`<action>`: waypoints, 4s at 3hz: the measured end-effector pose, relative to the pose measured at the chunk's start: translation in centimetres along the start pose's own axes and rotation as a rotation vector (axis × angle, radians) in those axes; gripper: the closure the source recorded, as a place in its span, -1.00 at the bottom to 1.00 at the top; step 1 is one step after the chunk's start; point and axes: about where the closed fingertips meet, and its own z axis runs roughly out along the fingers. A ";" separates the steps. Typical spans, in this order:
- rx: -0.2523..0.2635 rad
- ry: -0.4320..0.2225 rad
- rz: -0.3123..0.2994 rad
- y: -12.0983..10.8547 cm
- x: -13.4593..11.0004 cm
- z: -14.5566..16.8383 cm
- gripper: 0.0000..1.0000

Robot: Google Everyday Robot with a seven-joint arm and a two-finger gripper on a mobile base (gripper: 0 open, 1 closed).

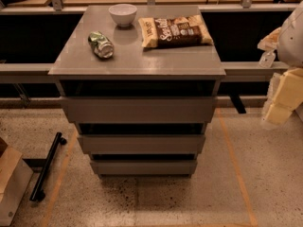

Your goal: Open bottom drawer

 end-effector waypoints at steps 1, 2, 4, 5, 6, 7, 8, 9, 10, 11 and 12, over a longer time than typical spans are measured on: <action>0.007 -0.006 -0.001 -0.1 -0.1 -0.1 -1.00; 0.000 -0.055 -0.025 -0.8 0.8 1.9 -1.00; -0.086 -0.226 -0.028 -2.2 2.4 14.0 -1.00; -0.091 -0.230 -0.022 -2.3 2.6 14.9 -1.00; -0.123 -0.221 0.024 -1.6 2.9 16.4 -1.00; -0.183 -0.294 0.065 -0.3 2.3 20.3 -1.00; -0.230 -0.361 0.059 1.2 0.7 25.7 -1.00; -0.298 -0.381 0.092 3.5 -1.2 33.4 -1.00; -0.301 -0.387 0.106 3.6 -1.2 34.9 -1.00; -0.320 -0.373 0.129 4.3 -1.3 36.2 -1.00; -0.346 -0.412 0.132 4.8 -2.9 39.5 -1.00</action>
Offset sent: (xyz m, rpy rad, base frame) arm 0.0305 -0.0223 -0.0573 0.1215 -0.0186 0.1071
